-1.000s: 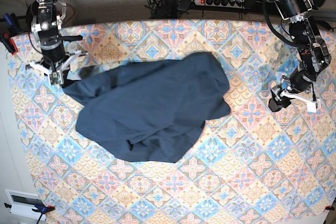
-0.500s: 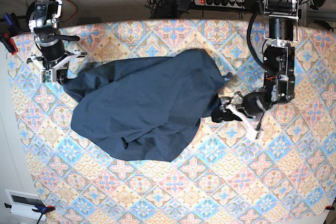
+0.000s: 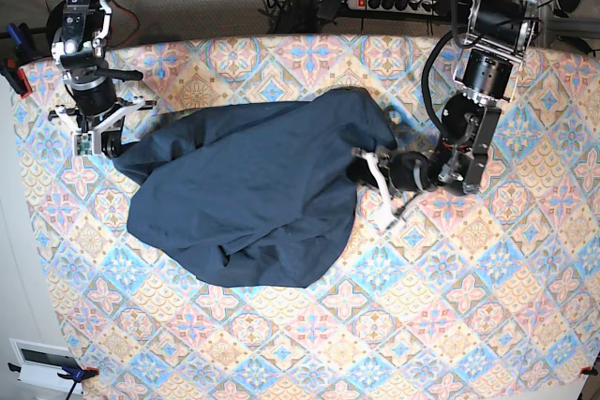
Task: Layout the t-shirt on the table in an organized manner, then fold the t-shirt properly
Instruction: 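Pull the shirt apart, moving both grippers away from each other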
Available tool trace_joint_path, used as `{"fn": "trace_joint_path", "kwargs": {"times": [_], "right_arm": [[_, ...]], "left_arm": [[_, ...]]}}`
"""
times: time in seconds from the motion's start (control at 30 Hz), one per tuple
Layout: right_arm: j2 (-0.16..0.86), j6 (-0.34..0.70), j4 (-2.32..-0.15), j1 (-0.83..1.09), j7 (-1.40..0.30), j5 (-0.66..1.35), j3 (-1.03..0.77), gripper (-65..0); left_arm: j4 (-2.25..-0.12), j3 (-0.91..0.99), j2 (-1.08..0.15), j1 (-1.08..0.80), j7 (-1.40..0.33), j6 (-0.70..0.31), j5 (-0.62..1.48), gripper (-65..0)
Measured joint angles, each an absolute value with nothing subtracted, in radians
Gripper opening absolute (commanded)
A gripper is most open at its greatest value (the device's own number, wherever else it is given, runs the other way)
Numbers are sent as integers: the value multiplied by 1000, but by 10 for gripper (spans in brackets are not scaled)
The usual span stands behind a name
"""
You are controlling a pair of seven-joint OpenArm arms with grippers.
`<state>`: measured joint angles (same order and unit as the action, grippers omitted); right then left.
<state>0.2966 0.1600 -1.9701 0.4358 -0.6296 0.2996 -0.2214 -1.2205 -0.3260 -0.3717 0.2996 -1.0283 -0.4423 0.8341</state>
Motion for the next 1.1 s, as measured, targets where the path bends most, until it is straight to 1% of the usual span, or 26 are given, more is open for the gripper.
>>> {"fn": "trace_joint_path", "kwargs": {"times": [0.07, 0.2, 0.3, 0.4, 0.57, 0.67, 0.87, 1.1], "right_arm": [[296, 160, -1969, 412, -656, 298, -221, -648], [296, 161, -1969, 375, -658, 300, -221, -648], [296, 164, -1969, 352, -673, 301, -221, -648], [299, 162, -1969, 304, -667, 301, -221, -648], [300, 167, -1966, 238, -666, 308, -205, -648], [343, 168, -1921, 179, -669, 310, -148, -648], [348, 176, -1898, 80, -655, 320, -104, -648], [350, 173, -1874, 77, -662, 320, -113, -648]], "left_arm": [[-1220, -206, -368, 308, -1018, -435, 839, -642], [-1224, 11, -382, 318, -1017, -430, 874, -650], [-1222, 148, -398, 307, -1047, -430, 971, -650], [-1226, 256, -443, 318, -1100, -428, 1078, -650], [-1318, 376, -485, 333, -1136, -431, 1241, -650], [-1320, 426, -526, 331, -1156, -431, 1283, -650], [-1317, 502, -596, 313, -1163, -431, 1304, -650], [-1315, 647, -628, 301, -1174, -431, 1310, -650]]}}
